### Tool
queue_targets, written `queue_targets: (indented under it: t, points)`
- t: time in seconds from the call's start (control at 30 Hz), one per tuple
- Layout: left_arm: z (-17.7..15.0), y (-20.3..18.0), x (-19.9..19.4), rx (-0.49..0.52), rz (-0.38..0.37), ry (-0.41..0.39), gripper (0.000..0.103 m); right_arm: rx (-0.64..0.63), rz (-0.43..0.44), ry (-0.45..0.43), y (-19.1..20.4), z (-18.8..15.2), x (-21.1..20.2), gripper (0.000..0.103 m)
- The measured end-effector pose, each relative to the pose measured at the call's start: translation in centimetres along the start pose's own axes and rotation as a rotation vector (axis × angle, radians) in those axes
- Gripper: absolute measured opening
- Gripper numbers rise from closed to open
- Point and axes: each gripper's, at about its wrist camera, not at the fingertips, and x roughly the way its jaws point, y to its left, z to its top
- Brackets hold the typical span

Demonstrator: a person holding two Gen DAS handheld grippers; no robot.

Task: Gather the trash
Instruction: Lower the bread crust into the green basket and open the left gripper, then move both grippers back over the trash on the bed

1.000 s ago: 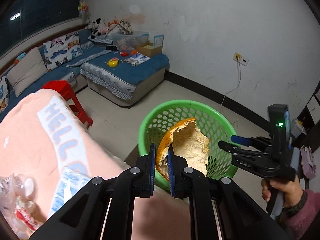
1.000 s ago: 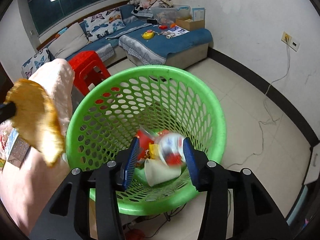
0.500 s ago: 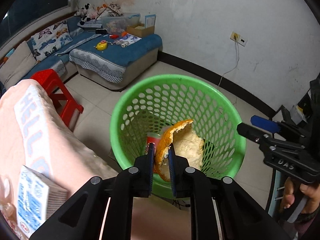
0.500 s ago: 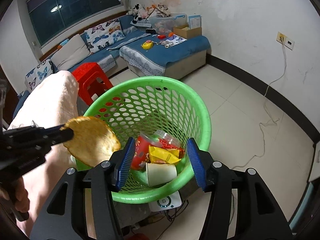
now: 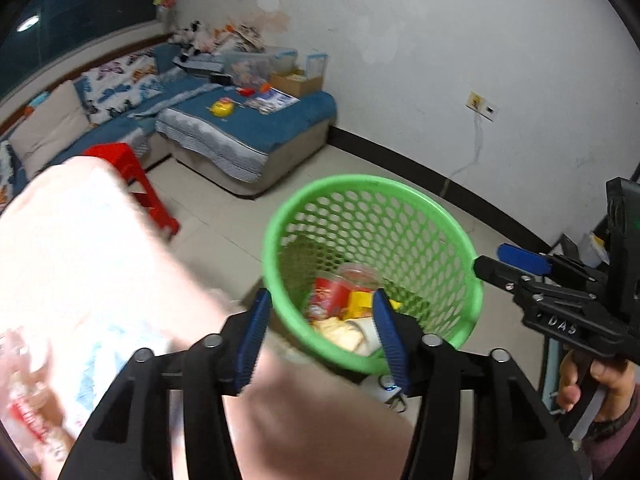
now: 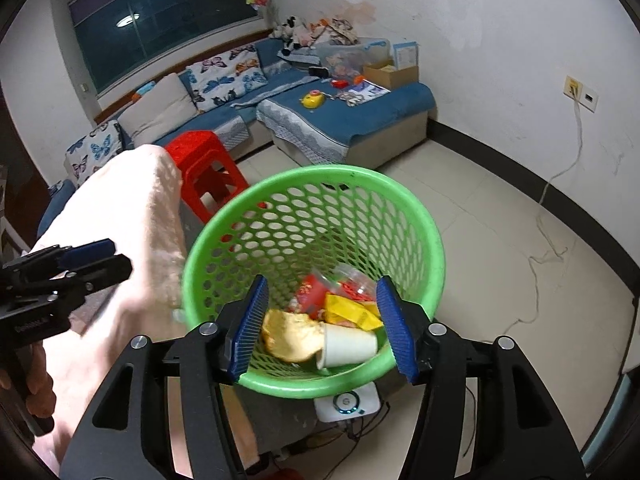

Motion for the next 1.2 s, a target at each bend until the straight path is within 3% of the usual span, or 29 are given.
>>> queue_targets:
  t: [0.2, 0.47, 1.0, 1.2]
  points:
    - [-2.0, 3.8, -4.2, -0.037, 0.089, -0.050, 0.066, -0.051, 0.054, -0.011, 3.1, 0.2, -0.7, 0.063]
    - [-5.9, 9.3, -9.7, -0.150, 0.166, -0.094, 0.070, -0.162, 0.153, -0.004, 9.3, -0.1, -1.1, 0.069]
    - [-15.1, 20.2, -20.3, -0.361, 0.358, -0.149, 0.076, -0.461, 0.477, 0.021, 26.0, 0.3, -1.5, 0.076]
    - [-18.3, 22.8, -22.8, -0.419, 0.412, -0.139, 0.077, -0.584, 0.553, 0.045, 32.4, 0.3, -0.3, 0.078]
